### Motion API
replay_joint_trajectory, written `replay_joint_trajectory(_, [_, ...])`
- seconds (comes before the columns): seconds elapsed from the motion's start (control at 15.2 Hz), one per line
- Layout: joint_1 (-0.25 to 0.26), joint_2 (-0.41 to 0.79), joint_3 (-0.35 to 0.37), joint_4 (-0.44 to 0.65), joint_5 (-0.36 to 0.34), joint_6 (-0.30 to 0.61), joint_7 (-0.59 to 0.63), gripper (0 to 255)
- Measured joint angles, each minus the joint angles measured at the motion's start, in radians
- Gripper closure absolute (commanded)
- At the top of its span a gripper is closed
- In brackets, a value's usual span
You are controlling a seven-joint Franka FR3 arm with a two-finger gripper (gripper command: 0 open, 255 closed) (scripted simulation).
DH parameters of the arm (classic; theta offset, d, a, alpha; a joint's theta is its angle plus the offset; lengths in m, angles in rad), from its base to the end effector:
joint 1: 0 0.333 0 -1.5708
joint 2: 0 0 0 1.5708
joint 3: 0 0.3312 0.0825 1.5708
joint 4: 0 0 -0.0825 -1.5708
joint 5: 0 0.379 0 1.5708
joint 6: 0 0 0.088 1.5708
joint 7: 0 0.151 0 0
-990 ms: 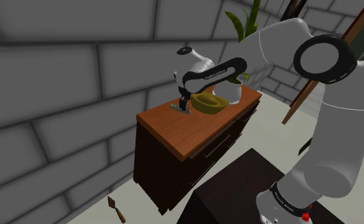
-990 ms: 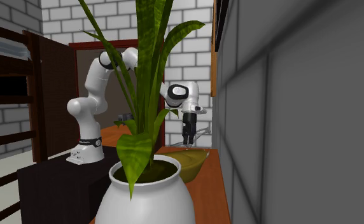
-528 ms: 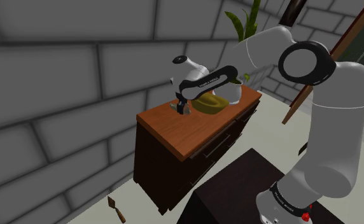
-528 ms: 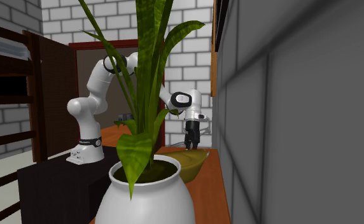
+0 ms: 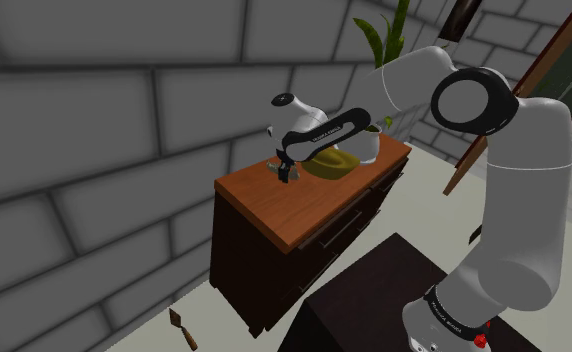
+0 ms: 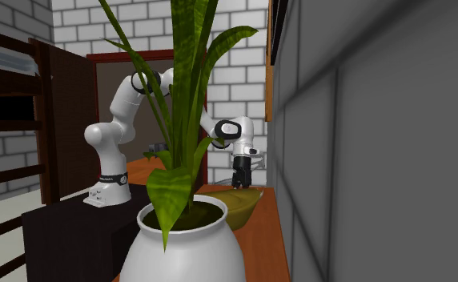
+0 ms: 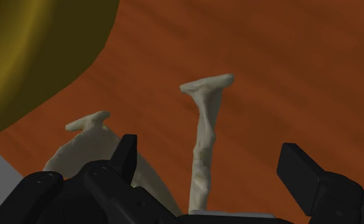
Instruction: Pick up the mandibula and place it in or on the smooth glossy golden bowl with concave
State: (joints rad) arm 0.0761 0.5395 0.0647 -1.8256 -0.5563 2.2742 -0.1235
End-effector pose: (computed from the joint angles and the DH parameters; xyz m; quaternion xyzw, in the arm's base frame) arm 0.6436 0.0583 0.2097 0.9321 0.3086 -0.0394 0.1854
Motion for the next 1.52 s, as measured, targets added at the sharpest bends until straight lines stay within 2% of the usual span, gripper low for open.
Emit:
replay_joint_trajectory(0.07, [0.0,0.0,0.0,0.0,0.0,0.0,0.0,0])
replay_joint_trajectory(0.13, [0.0,0.0,0.0,0.0,0.0,0.0,0.0,255])
replay_joint_trajectory(0.79, [0.0,0.0,0.0,0.0,0.0,0.0,0.0,255])
replay_joint_trajectory(1.52, [-0.007,-0.085,0.017,0.006,0.036,-0.082,-0.05,255])
